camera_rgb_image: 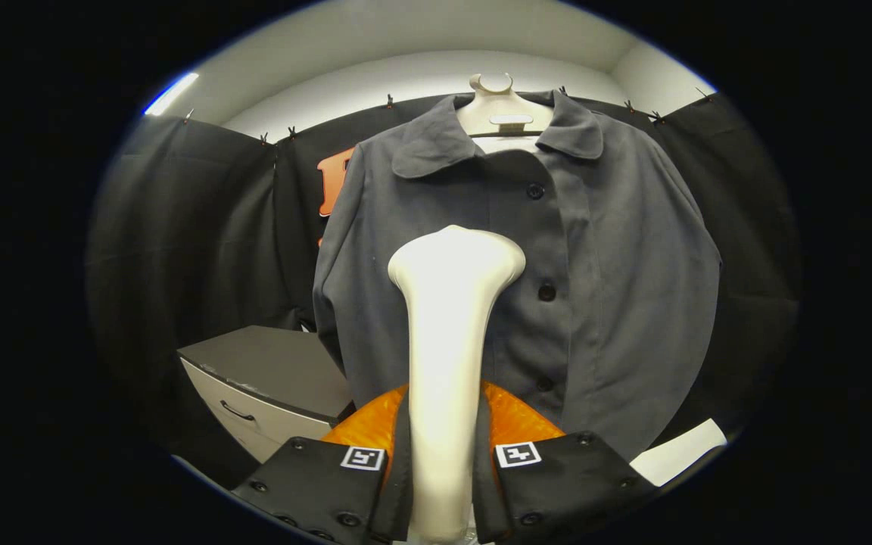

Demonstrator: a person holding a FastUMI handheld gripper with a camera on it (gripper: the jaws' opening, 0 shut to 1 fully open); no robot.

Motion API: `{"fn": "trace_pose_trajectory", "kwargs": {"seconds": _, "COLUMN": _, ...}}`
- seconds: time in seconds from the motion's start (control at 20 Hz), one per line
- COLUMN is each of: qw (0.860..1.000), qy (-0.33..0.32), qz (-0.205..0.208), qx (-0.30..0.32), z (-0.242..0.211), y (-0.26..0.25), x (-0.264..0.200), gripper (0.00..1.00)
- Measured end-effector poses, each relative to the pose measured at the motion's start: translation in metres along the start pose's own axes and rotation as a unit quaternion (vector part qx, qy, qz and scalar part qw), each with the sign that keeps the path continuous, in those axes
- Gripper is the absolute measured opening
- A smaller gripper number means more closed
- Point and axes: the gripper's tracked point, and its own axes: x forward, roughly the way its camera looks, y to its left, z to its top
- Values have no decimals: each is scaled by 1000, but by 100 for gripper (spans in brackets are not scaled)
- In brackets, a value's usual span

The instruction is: Iron the clothes twice with a garment steamer, once on the left side and once on the right side.

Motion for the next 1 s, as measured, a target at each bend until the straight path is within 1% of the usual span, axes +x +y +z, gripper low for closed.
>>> {"fn": "trace_pose_trajectory", "kwargs": {"seconds": 0.4, "qw": 999, "qy": 36, "qz": -3, "qx": 6, "z": -45, "y": -1, "x": -6, "gripper": 40}}
{"fn": "trace_pose_trajectory", "kwargs": {"seconds": 0.8, "qw": 997, "qy": 79, "qz": -12, "qx": 8, "z": -103, "y": -7, "x": -8, "gripper": 40}}
{"fn": "trace_pose_trajectory", "kwargs": {"seconds": 1.0, "qw": 996, "qy": 91, "qz": -14, "qx": 9, "z": -122, "y": -9, "x": -8, "gripper": 40}}
